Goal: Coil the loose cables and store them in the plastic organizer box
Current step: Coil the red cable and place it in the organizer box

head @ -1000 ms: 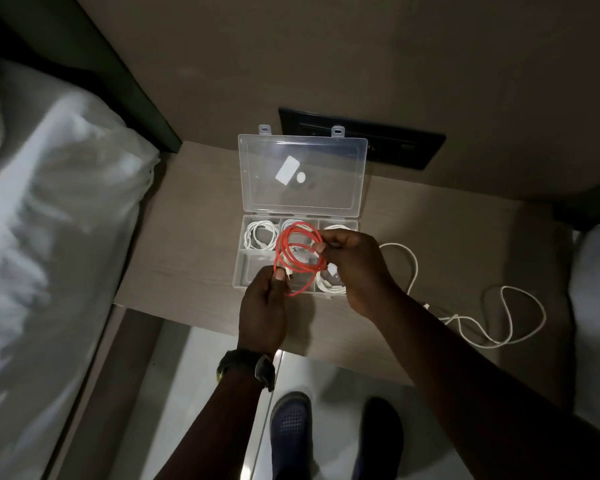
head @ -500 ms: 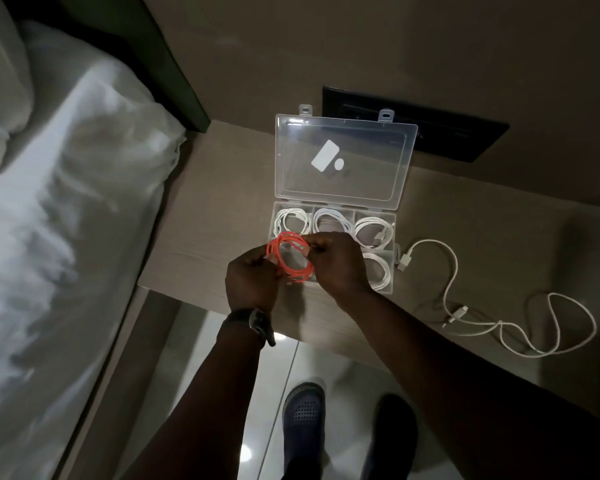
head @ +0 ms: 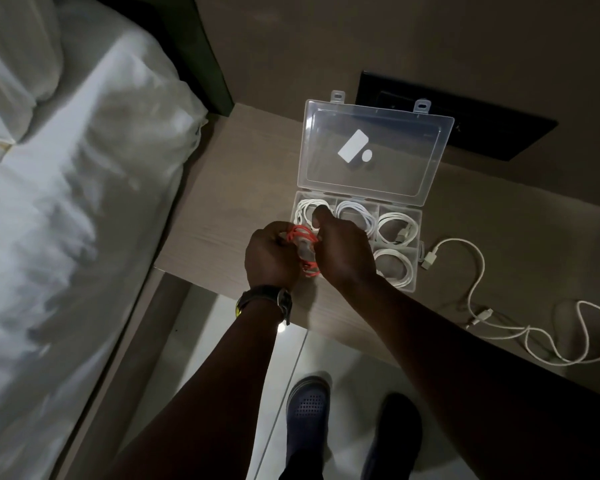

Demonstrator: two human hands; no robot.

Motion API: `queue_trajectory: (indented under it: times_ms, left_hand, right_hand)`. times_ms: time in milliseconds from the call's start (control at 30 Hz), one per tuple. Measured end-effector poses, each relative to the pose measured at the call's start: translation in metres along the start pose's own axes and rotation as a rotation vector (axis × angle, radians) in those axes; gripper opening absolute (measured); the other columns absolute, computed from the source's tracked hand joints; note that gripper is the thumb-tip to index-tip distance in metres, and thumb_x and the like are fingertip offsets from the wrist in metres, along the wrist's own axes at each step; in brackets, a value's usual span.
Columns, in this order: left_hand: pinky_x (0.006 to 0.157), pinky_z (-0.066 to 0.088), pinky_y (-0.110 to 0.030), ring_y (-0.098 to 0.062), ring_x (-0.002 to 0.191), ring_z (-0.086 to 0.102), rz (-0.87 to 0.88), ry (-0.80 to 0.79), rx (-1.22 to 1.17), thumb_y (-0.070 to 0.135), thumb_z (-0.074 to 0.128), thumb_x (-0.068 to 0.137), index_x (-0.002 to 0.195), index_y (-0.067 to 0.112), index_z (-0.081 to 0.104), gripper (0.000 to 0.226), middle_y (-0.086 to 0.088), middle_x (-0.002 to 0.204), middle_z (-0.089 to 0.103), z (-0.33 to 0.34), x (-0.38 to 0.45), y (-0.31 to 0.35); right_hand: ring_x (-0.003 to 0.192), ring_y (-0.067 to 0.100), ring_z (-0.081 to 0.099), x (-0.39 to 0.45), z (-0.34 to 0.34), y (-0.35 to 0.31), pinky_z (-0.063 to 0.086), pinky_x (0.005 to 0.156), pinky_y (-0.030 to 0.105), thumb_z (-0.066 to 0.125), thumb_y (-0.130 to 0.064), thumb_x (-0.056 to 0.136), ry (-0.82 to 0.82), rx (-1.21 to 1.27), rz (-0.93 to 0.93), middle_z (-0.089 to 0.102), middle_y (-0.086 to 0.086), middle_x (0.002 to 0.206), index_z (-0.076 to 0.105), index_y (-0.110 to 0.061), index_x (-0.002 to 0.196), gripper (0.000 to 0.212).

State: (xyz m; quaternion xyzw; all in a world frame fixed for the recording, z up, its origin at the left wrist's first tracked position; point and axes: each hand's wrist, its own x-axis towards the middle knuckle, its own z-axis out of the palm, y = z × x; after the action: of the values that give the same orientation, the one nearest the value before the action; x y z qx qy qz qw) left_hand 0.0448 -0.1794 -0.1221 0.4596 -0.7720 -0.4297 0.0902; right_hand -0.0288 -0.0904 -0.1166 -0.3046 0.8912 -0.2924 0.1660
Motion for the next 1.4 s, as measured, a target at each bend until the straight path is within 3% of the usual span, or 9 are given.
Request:
queue_trajectory:
  times_ms: [133,233,400,600,767,1000,1167,1300,1400]
  left_hand:
    - [0.08,0.051,-0.03,-0.025,0.09,0.066,0.07,-0.071,0.079,0.011,0.062,0.082,0.109,0.02,0.073,0.03,-0.012,0.099,0.069,-0.004,0.006,-0.01]
    - [0.081,0.052,-0.03,-0.022,0.089,0.065,0.144,-0.186,0.189,0.027,0.07,0.078,0.121,0.025,0.067,0.042,-0.009,0.099,0.066,-0.009,0.01,-0.017]
    - [0.08,0.039,-0.023,-0.025,0.095,0.054,0.299,-0.347,0.29,0.023,0.081,0.072,0.131,0.012,0.058,0.064,-0.014,0.106,0.052,-0.022,0.01,-0.015]
    - [0.072,0.052,-0.036,-0.031,0.079,0.058,0.41,-0.247,0.411,0.022,0.06,0.087,0.122,0.019,0.065,0.036,-0.006,0.093,0.047,-0.02,0.013,-0.019]
    - [0.067,0.05,-0.034,-0.033,0.077,0.059,0.442,-0.274,0.419,0.019,0.066,0.081,0.12,0.009,0.064,0.04,-0.017,0.103,0.055,-0.019,0.01,-0.023]
    - [0.067,0.036,-0.027,-0.021,0.079,0.053,0.403,-0.314,0.395,0.026,0.066,0.085,0.139,0.022,0.051,0.057,-0.004,0.091,0.05,-0.02,0.011,-0.034]
    - [0.078,0.05,-0.032,-0.027,0.095,0.066,0.34,-0.284,0.401,0.045,0.064,0.084,0.138,0.04,0.049,0.056,-0.003,0.106,0.073,-0.028,0.011,-0.035]
    - [0.08,0.052,-0.032,-0.026,0.091,0.069,0.41,-0.261,0.397,0.044,0.062,0.083,0.134,0.038,0.05,0.052,-0.001,0.105,0.074,-0.026,0.009,-0.034]
    - [0.075,0.05,-0.031,-0.026,0.09,0.069,0.414,-0.253,0.403,0.05,0.066,0.082,0.124,0.034,0.058,0.046,-0.001,0.104,0.075,-0.024,0.021,-0.036]
  right_hand:
    - [0.082,0.029,0.064,-0.001,0.011,0.006,0.045,0.063,0.032,0.057,-0.004,0.076,0.048,0.056,0.09,0.066,0.007,0.084,0.062,-0.015,0.081,0.012]
    - [0.086,0.028,0.061,-0.008,0.009,0.015,0.038,0.067,0.027,0.062,-0.008,0.082,0.024,0.032,0.075,0.06,0.011,0.091,0.074,-0.018,0.092,0.018]
    - [0.086,0.03,0.061,-0.025,0.003,0.025,0.036,0.068,0.027,0.065,-0.006,0.084,-0.111,-0.046,-0.085,0.057,0.013,0.096,0.069,-0.008,0.103,0.019]
    - [0.09,0.03,0.064,-0.018,0.008,0.02,0.042,0.07,0.029,0.064,-0.012,0.087,-0.089,-0.189,-0.121,0.059,0.011,0.101,0.07,-0.01,0.105,0.019]
    - [0.091,0.034,0.066,-0.008,0.01,0.016,0.053,0.076,0.04,0.065,-0.019,0.085,-0.095,-0.231,-0.059,0.063,0.009,0.1,0.071,-0.014,0.095,0.013]
    - [0.094,0.032,0.068,0.005,0.006,0.01,0.049,0.071,0.033,0.072,-0.036,0.077,-0.125,-0.291,0.019,0.072,0.002,0.096,0.063,-0.022,0.088,0.02]
    - [0.088,0.036,0.07,-0.006,0.006,0.008,0.053,0.067,0.038,0.073,-0.034,0.079,-0.088,-0.317,0.0,0.072,0.006,0.094,0.051,-0.019,0.104,0.037]
    - [0.09,0.029,0.071,-0.019,0.009,0.016,0.047,0.064,0.033,0.066,-0.032,0.087,-0.053,-0.259,0.001,0.072,0.0,0.097,0.049,-0.024,0.113,0.033]
    - [0.099,0.03,0.069,-0.024,0.007,0.019,0.052,0.075,0.038,0.059,-0.037,0.091,-0.08,-0.267,-0.012,0.072,0.002,0.106,0.052,-0.026,0.125,0.037]
